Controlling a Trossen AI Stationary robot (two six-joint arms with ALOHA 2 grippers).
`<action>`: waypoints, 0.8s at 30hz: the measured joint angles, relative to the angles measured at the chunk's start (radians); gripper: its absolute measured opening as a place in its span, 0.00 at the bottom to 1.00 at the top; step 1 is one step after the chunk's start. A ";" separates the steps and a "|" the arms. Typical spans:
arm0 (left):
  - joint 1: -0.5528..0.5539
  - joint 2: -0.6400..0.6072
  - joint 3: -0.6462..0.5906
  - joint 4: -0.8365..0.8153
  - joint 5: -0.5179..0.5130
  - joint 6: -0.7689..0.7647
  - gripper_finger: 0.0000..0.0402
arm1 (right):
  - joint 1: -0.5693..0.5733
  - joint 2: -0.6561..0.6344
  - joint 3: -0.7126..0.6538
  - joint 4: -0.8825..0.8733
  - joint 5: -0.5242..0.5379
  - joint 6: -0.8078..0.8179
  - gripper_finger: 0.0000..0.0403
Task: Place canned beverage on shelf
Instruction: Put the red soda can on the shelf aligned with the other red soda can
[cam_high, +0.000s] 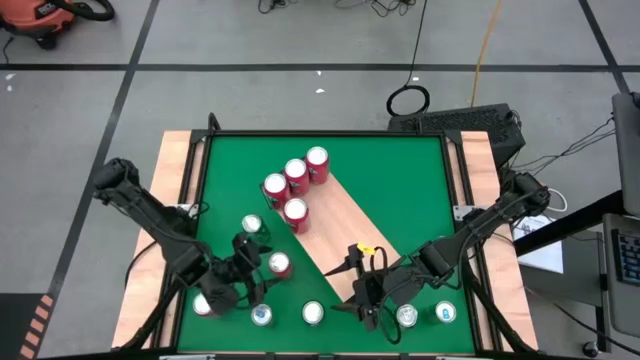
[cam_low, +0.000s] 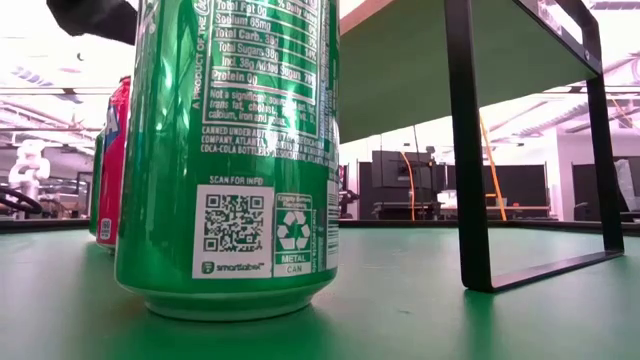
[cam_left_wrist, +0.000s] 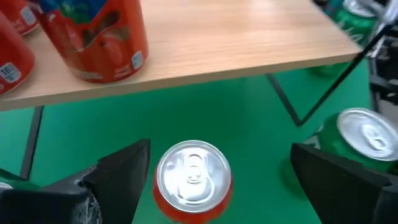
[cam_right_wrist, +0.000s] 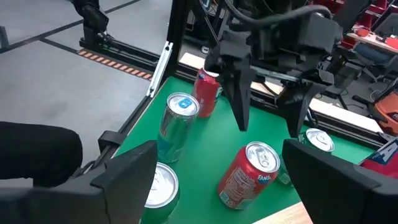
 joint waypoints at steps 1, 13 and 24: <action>0.012 0.004 0.000 0.000 0.009 0.003 0.95 | 0.000 0.000 0.000 -0.001 0.000 -0.001 0.83; 0.077 0.092 0.000 -0.007 0.106 0.034 0.95 | 0.000 0.000 0.000 -0.019 -0.001 -0.026 0.83; 0.078 0.170 0.000 -0.016 0.113 -0.002 0.95 | 0.000 0.000 0.000 -0.017 -0.001 -0.045 0.83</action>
